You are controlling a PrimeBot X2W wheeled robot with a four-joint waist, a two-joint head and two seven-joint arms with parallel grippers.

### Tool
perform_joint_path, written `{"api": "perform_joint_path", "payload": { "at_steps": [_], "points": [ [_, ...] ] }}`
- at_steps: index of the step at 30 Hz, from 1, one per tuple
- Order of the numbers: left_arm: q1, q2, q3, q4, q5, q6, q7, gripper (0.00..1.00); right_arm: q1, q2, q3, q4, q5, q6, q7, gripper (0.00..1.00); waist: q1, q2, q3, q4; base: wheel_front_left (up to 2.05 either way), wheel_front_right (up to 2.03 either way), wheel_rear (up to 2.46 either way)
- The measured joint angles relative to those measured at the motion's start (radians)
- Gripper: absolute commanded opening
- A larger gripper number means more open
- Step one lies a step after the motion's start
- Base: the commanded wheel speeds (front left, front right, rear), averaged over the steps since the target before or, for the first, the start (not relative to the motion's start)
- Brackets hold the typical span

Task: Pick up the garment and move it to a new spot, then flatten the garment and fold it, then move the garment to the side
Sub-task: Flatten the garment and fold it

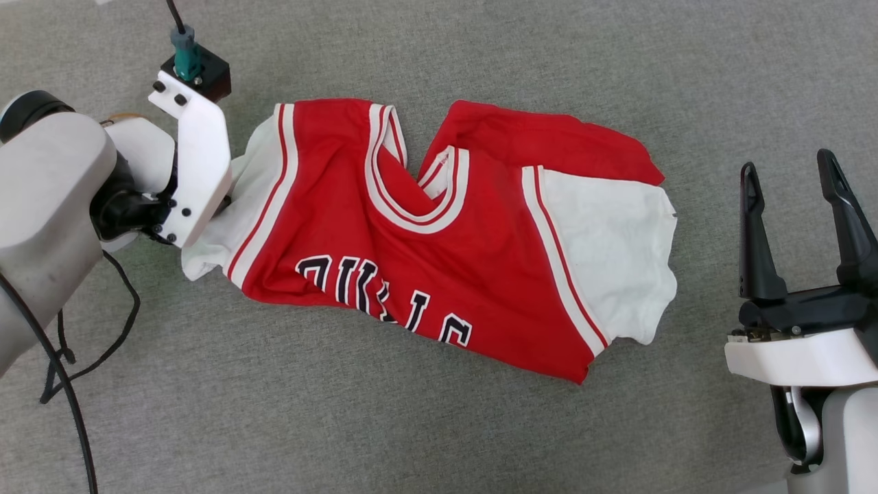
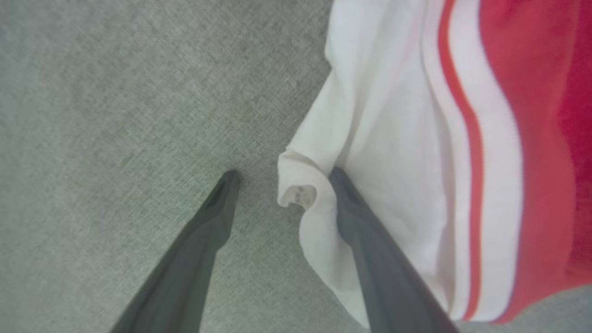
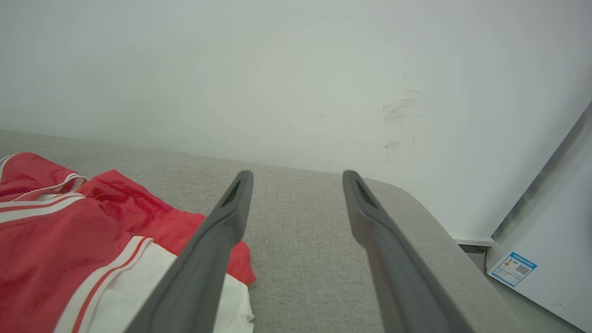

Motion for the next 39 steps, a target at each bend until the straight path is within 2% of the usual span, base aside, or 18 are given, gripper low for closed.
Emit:
{"api": "perform_joint_path", "payload": {
  "at_steps": [3, 4, 10, 15, 22, 31, 32, 33, 34, 35, 39],
  "points": [
    [0.012, 0.000, 0.007, 0.006, 0.001, 0.000, -0.017, 1.00, 0.000, 0.001, 0.000, 0.002, -0.001, 0.000, 0.000, 1.00, 0.0000, 0.0000, -0.001, -0.001, 0.00, 0.00, 0.00],
    [0.026, -0.001, 0.013, 0.012, -0.004, 0.000, -0.057, 0.00, 0.000, 0.001, -0.004, 0.005, -0.002, 0.000, 0.000, 1.00, 0.0000, 0.0000, -0.008, 0.003, 0.00, 0.00, 0.00],
    [0.067, -0.012, 0.022, -0.013, -0.011, 0.000, -0.192, 0.00, 0.008, -0.019, -0.028, 0.008, -0.006, 0.000, 0.000, 1.00, 0.0001, 0.0000, -0.052, 0.028, 0.00, 0.00, 0.00],
    [0.077, 0.027, 0.047, -0.044, -0.023, -0.001, -0.271, 0.00, 0.035, -0.032, -0.031, 0.009, -0.007, 0.000, 0.000, 1.00, 0.0000, 0.0000, -0.096, 0.060, 0.00, 0.00, 0.00],
    [0.124, 0.105, 0.075, -0.029, -0.059, 0.015, -0.314, 0.00, 0.050, -0.035, -0.026, 0.009, -0.006, 0.000, 0.000, 1.00, 0.0000, 0.0000, -0.125, 0.080, 0.00, 0.00, 0.00],
    [0.186, 0.114, 0.084, 0.059, -0.086, 0.050, -0.361, 0.00, 0.055, -0.034, -0.018, 0.016, -0.003, 0.000, 0.000, 1.00, 0.0001, 0.0000, -0.102, 0.050, 0.00, 0.00, 0.00],
    [0.193, 0.108, 0.084, 0.069, -0.089, 0.050, -0.367, 0.11, 0.055, -0.034, -0.017, 0.018, -0.003, 0.000, 0.000, 1.00, 0.0001, 0.0000, -0.099, 0.047, 0.00, 0.00, 0.00],
    [0.199, 0.100, 0.087, 0.081, -0.091, 0.050, -0.378, 0.47, 0.054, -0.034, -0.018, 0.018, -0.003, 0.000, 0.000, 1.00, 0.0001, -0.0001, -0.096, 0.044, 0.00, 0.00, 0.00],
    [0.204, 0.092, 0.090, 0.090, -0.098, 0.050, -0.389, 0.64, 0.054, -0.034, -0.020, 0.019, -0.003, 0.000, 0.000, 1.00, 0.0000, -0.0001, -0.094, 0.041, 0.00, 0.00, 0.00],
    [0.205, 0.086, 0.091, 0.098, -0.098, 0.050, -0.399, 1.00, 0.053, -0.034, -0.022, 0.020, -0.003, 0.000, 0.000, 1.00, 0.0001, 0.0000, -0.094, 0.041, 0.00, 0.00, 0.00],
    [0.205, 0.061, 0.102, 0.109, -0.055, 0.050, -0.538, 1.00, 0.051, -0.038, -0.033, 0.021, -0.003, 0.000, 0.000, 1.00, 0.0001, 0.0000, -0.113, 0.047, 0.00, 0.00, 0.00]
  ]
}}
